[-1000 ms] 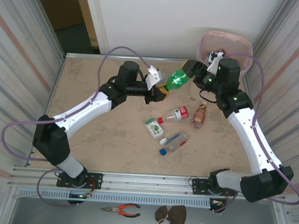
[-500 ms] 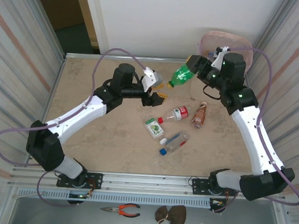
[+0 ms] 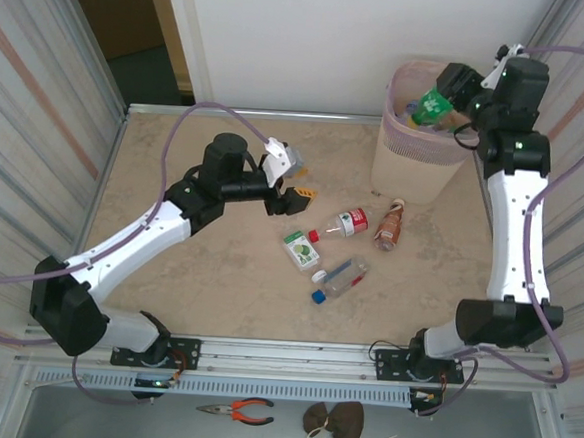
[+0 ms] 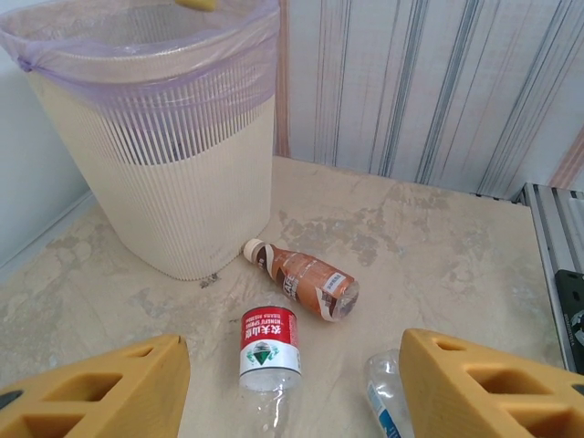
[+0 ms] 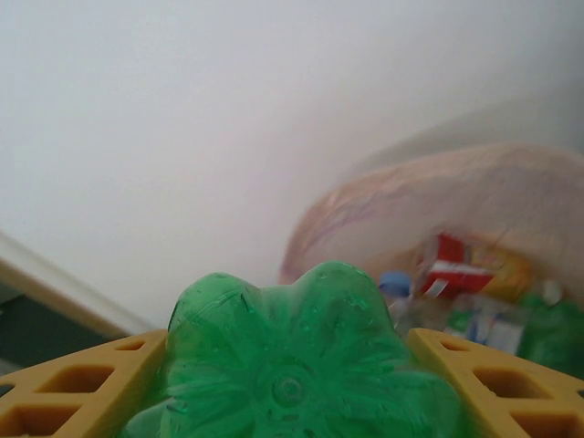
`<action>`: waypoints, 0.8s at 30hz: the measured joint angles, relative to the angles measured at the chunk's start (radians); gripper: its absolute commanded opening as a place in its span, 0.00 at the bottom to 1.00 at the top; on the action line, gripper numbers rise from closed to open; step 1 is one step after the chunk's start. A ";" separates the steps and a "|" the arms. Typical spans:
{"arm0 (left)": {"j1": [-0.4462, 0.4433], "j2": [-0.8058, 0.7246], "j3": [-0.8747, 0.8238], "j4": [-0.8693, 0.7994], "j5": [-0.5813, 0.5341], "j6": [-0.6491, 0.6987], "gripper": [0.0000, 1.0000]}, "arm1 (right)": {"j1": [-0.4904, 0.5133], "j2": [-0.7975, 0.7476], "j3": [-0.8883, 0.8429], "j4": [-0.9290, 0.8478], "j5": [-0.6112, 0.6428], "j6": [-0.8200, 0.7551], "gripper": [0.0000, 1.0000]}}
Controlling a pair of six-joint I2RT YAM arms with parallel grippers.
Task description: Put the plastic bottles in the bin
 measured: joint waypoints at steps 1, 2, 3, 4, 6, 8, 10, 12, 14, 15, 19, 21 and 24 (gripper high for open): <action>0.000 -0.005 -0.006 0.000 -0.002 -0.005 0.62 | -0.012 0.025 0.030 -0.005 0.008 -0.017 0.52; 0.000 -0.009 -0.013 0.001 -0.002 -0.010 0.62 | -0.022 0.047 0.054 -0.011 0.018 -0.034 0.52; 0.000 -0.013 -0.019 0.000 -0.002 -0.014 0.62 | -0.032 0.070 0.081 -0.019 0.030 -0.054 0.52; -0.001 -0.014 -0.025 0.001 -0.004 -0.015 0.62 | -0.043 0.093 0.109 -0.029 0.041 -0.073 0.52; -0.003 -0.019 -0.037 0.000 -0.010 -0.023 0.62 | -0.062 0.134 0.156 -0.043 0.063 -0.108 0.52; -0.005 -0.023 -0.047 0.000 -0.018 -0.031 0.62 | -0.077 0.170 0.196 -0.062 0.086 -0.143 0.52; -0.007 -0.025 -0.052 0.001 -0.021 -0.037 0.62 | -0.090 0.201 0.225 -0.083 0.110 -0.179 0.52; -0.007 -0.025 -0.053 0.001 -0.021 -0.039 0.62 | -0.099 0.222 0.236 -0.100 0.129 -0.210 0.52; -0.007 -0.026 -0.055 0.002 -0.021 -0.041 0.62 | -0.102 0.241 0.237 -0.121 0.146 -0.238 0.53; -0.007 -0.025 -0.056 0.005 -0.022 -0.042 0.62 | -0.104 0.253 0.237 -0.134 0.156 -0.253 0.53; -0.007 -0.025 -0.067 0.014 -0.021 -0.051 0.62 | -0.105 0.298 0.237 -0.184 0.183 -0.291 0.53; -0.007 -0.025 -0.070 0.020 -0.021 -0.056 0.62 | -0.105 0.322 0.237 -0.211 0.190 -0.303 0.54; -0.007 -0.025 -0.072 0.029 -0.021 -0.060 0.62 | -0.105 0.356 0.237 -0.248 0.194 -0.315 0.54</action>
